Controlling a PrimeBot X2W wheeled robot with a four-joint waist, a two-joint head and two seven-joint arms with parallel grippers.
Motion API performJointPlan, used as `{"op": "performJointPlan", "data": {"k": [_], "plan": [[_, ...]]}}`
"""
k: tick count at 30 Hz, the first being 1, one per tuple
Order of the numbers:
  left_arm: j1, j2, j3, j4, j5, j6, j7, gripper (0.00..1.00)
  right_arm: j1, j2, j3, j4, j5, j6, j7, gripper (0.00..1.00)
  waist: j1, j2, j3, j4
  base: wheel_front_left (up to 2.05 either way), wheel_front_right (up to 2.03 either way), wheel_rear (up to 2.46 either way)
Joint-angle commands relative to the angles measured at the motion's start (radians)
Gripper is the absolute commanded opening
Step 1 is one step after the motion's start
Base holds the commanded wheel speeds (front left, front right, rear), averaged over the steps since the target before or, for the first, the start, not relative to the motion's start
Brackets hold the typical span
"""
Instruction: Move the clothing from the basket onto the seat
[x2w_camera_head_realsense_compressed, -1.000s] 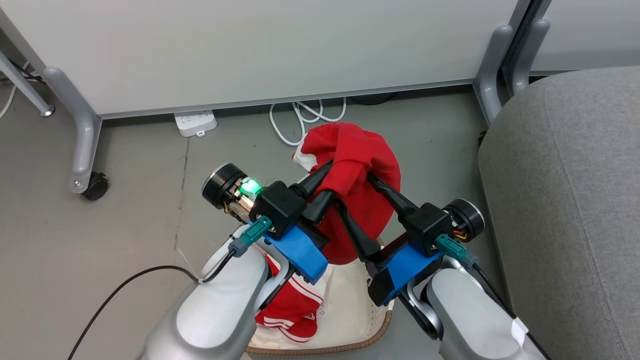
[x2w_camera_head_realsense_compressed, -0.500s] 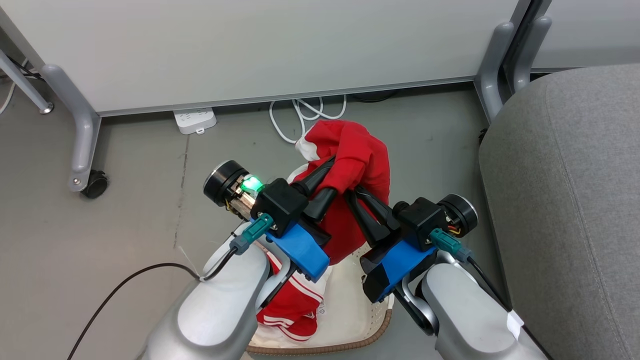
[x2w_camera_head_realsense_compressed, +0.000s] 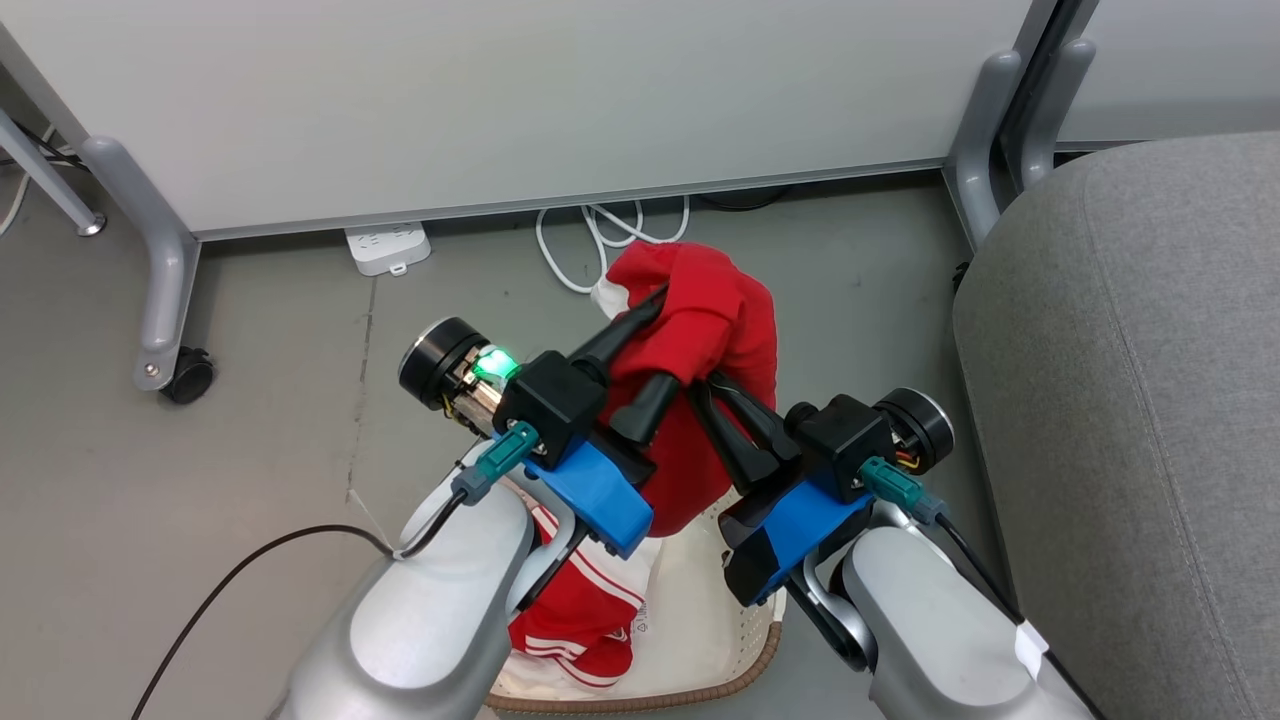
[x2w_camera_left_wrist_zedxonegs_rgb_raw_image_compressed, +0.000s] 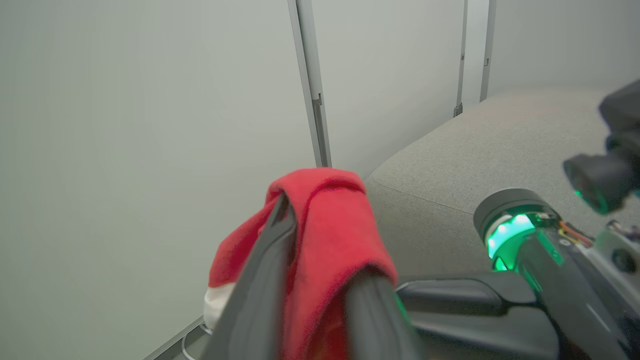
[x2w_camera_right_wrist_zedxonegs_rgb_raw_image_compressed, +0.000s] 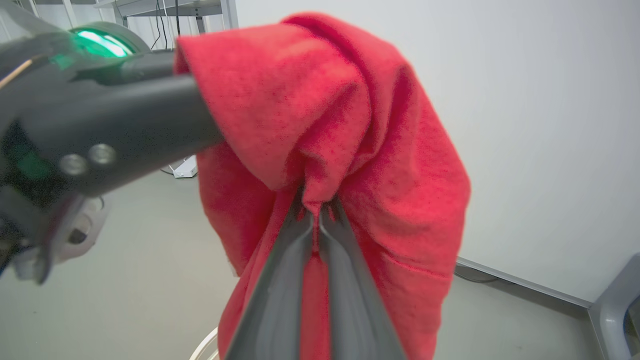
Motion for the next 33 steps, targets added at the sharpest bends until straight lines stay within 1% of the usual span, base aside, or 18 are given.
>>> {"op": "performJointPlan", "data": {"k": [1,12,19,26,33], "plan": [[0.004,0.001,0.007,-0.002,0.005,0.002,-0.003,1.0,0.0,-0.001,-0.001,-0.004,0.007,-0.001,-0.001,0.0,-0.0001,-0.0001,-0.001,0.0,0.0,0.0,0.0],[0.024,0.002,0.026,0.005,0.022,0.001,-0.003,1.0,0.009,-0.001,-0.023,-0.023,0.007,-0.001,-0.001,0.0,-0.0001,-0.0001,0.004,-0.006,0.0,0.0,0.0],[0.027,0.01,0.044,0.001,0.031,0.001,-0.003,1.0,0.014,-0.001,-0.058,-0.036,-0.002,-0.001,-0.001,0.0,-0.0001,-0.0001,0.016,-0.028,0.0,0.0,0.0],[0.024,0.017,0.046,-0.008,0.039,0.001,-0.003,1.0,0.022,-0.001,-0.106,-0.054,-0.017,-0.001,-0.001,0.0,-0.0001,-0.0001,0.035,-0.074,0.0,0.0,0.0],[0.007,0.03,0.037,-0.015,0.043,0.001,-0.003,1.0,0.026,-0.001,-0.188,-0.087,-0.044,-0.001,-0.001,0.0,-0.0001,-0.0001,0.065,-0.148,0.0,0.0,0.0]]}}
